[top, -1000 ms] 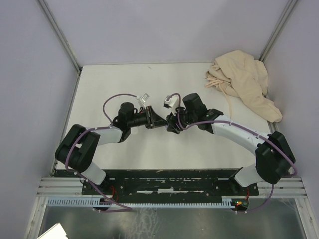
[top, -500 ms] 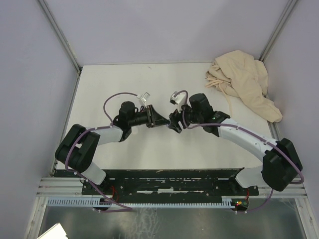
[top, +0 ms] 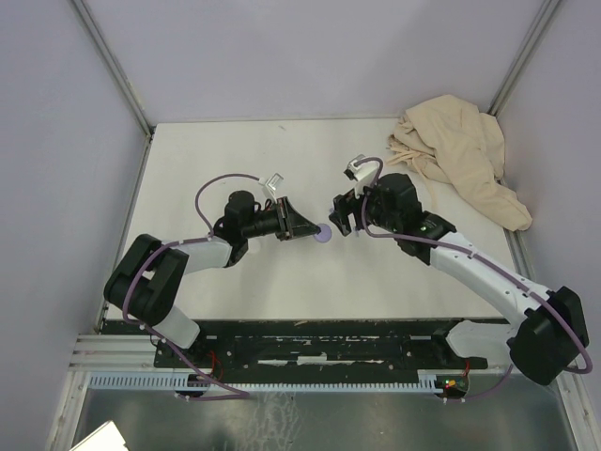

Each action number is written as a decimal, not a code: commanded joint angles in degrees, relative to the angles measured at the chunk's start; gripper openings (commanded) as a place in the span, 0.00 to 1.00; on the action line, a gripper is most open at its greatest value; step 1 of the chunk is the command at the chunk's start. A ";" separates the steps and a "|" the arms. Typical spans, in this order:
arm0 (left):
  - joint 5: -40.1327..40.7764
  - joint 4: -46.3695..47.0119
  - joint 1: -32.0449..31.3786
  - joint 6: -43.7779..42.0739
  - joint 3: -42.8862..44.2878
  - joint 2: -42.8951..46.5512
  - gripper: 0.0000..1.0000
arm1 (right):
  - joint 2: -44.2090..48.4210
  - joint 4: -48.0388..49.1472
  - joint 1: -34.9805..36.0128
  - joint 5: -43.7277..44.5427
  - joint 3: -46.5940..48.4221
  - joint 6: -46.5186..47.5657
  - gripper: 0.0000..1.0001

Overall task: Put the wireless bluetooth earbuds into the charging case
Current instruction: Open the charging case.

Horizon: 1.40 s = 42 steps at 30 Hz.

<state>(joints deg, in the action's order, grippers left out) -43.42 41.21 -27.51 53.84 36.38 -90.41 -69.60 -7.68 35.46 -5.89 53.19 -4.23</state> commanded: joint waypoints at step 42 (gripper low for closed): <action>4.50 17.00 0.17 16.17 0.30 -4.89 0.03 | -8.94 10.13 0.88 1.76 -1.67 -5.53 0.81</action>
<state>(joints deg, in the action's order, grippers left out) -39.72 53.21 -26.94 63.00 37.36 -93.80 -79.02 -4.51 35.99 -5.48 50.83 -8.27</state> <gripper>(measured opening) 0.308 0.812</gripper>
